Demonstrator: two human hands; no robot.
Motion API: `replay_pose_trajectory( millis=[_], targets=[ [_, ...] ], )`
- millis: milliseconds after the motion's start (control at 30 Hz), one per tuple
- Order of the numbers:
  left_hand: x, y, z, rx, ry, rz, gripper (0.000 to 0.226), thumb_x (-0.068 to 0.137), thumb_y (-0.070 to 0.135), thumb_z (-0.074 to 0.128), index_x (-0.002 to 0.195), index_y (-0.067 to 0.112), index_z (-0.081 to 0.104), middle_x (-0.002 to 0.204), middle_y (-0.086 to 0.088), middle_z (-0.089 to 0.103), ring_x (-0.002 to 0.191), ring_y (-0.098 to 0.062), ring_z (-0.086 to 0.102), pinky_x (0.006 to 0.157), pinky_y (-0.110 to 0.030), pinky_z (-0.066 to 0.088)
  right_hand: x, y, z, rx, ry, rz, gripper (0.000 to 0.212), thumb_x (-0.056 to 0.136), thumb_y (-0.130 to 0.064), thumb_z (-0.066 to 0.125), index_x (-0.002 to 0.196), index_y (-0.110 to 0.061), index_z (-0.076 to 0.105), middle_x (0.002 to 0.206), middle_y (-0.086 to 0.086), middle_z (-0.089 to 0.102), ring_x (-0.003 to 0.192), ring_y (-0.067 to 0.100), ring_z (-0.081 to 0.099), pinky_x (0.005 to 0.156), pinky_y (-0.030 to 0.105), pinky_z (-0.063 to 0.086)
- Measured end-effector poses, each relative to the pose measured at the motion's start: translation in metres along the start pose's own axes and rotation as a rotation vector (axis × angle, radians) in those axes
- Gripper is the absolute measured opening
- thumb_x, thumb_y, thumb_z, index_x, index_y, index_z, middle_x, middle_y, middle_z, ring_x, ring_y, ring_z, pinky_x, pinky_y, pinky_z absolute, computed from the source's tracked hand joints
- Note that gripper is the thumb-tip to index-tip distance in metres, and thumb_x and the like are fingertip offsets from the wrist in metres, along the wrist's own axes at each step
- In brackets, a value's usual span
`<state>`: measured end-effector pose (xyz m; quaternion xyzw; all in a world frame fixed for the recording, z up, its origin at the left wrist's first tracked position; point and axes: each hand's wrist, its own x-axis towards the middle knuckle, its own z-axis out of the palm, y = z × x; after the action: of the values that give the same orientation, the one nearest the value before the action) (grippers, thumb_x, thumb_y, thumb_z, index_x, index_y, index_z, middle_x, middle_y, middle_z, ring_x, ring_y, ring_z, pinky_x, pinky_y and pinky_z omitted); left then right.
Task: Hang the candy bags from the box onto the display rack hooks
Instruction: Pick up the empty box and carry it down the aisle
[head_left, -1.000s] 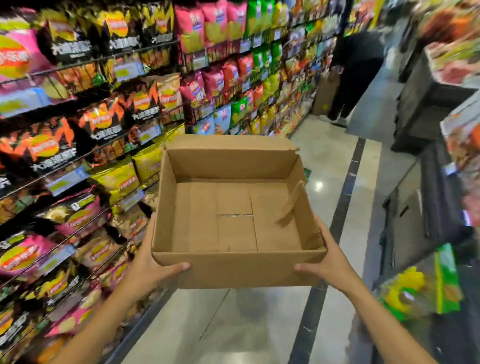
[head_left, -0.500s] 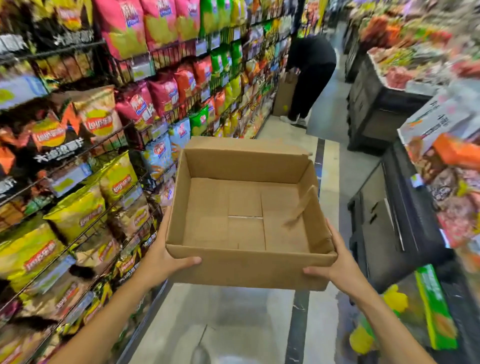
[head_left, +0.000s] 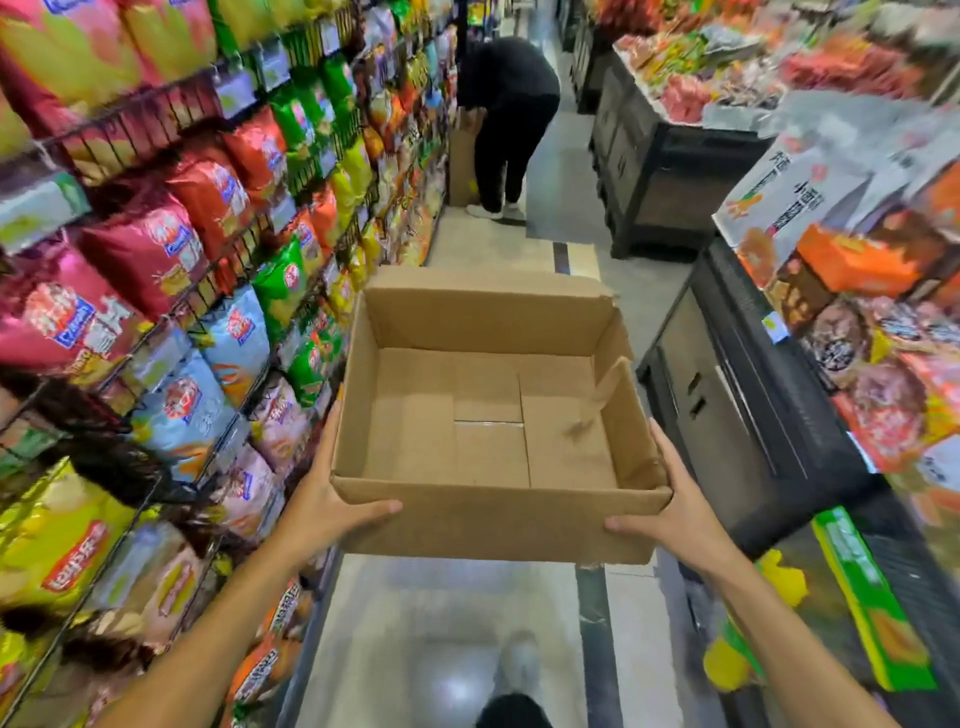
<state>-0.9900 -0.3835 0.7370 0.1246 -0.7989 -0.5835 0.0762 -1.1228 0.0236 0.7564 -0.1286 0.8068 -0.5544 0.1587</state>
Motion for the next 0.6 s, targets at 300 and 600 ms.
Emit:
replay_pose_trajectory(
  millis=[300,600],
  targets=[
    [0.19,0.012,0.041,0.005,-0.087,0.031,0.133,0.059,0.012,0.093,0.154,0.046,0.008,0.135,0.049,0.04,0.129,0.017,0.042,0.092,-0.001,0.041,0.162,0.035,-0.047,0.075,0.079,0.045,0.123,0.055,-0.002,0.096,0.135,-0.063,0.026,0.142,-0.019,0.045,0.122,-0.006,0.051,0.081,0.005,0.05],
    [0.356,0.051,0.068,0.116,-0.098,0.002,0.134,0.05,0.053,0.095,0.148,0.063,0.004,0.16,0.024,0.024,0.145,-0.012,0.035,0.113,-0.046,0.039,0.324,0.034,-0.106,0.116,0.075,0.126,0.138,0.054,-0.002,0.097,0.156,-0.044,0.014,0.141,-0.025,0.046,0.125,0.002,0.053,0.081,0.012,0.052]
  ],
)
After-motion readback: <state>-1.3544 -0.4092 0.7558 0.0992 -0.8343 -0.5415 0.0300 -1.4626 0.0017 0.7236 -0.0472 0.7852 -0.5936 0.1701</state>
